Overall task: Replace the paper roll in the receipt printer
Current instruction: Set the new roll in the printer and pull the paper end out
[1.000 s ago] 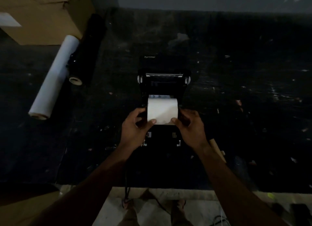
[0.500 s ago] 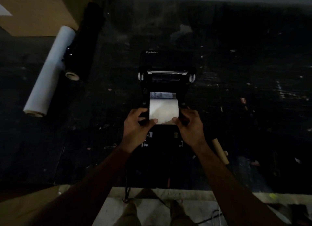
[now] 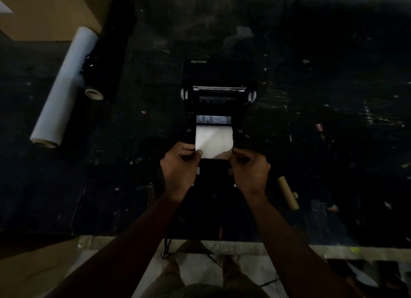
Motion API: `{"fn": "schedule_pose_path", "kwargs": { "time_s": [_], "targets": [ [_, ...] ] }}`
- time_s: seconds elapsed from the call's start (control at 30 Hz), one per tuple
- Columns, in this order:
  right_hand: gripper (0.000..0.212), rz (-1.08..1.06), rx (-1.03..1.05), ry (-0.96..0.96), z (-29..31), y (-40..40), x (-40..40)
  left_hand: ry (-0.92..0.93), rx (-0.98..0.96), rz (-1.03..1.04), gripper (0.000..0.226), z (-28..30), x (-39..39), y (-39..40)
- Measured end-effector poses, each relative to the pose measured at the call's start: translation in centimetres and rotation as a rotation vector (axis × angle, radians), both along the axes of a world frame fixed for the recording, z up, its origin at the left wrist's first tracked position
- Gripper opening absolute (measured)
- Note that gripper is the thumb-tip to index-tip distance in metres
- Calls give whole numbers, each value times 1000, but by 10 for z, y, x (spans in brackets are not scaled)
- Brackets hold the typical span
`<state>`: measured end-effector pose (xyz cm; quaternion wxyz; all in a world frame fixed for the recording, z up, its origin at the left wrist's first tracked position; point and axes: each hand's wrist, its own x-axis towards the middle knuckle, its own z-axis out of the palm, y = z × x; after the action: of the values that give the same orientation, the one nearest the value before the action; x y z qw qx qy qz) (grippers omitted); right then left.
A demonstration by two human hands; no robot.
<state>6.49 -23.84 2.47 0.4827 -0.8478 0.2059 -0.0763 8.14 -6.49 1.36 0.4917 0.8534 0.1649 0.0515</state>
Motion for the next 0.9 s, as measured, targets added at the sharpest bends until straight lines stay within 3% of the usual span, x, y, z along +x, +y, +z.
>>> {"fn": "schedule_pose_path", "kwargs": {
  "time_s": [0.1, 0.2, 0.27, 0.4, 0.5, 0.67, 0.9],
  "targets": [
    [11, -53, 75, 37, 1, 1, -2, 62, -108, 36, 20, 3, -1, -1],
    [20, -105, 302, 157, 1, -6, 6, 214, -389, 81, 25, 7, 2, 2],
    [12, -90, 424, 246, 0, -13, 13, 304, -521, 78, 26, 11, 6, 6],
    [12, 45, 352, 345, -5, -25, 21, 433, -565, -36, 20, 16, 12, 16],
    [8, 138, 216, 356, -9, -29, 27, 497, -438, -126, 24, 15, 17, 24],
    [11, 188, 85, 425, -17, -33, 31, 442, -74, -266, 14, 3, 25, 33],
    [12, 233, 22, 474, -22, -34, 29, 482, 95, -426, 15, 2, 33, 36]
  ]
}}
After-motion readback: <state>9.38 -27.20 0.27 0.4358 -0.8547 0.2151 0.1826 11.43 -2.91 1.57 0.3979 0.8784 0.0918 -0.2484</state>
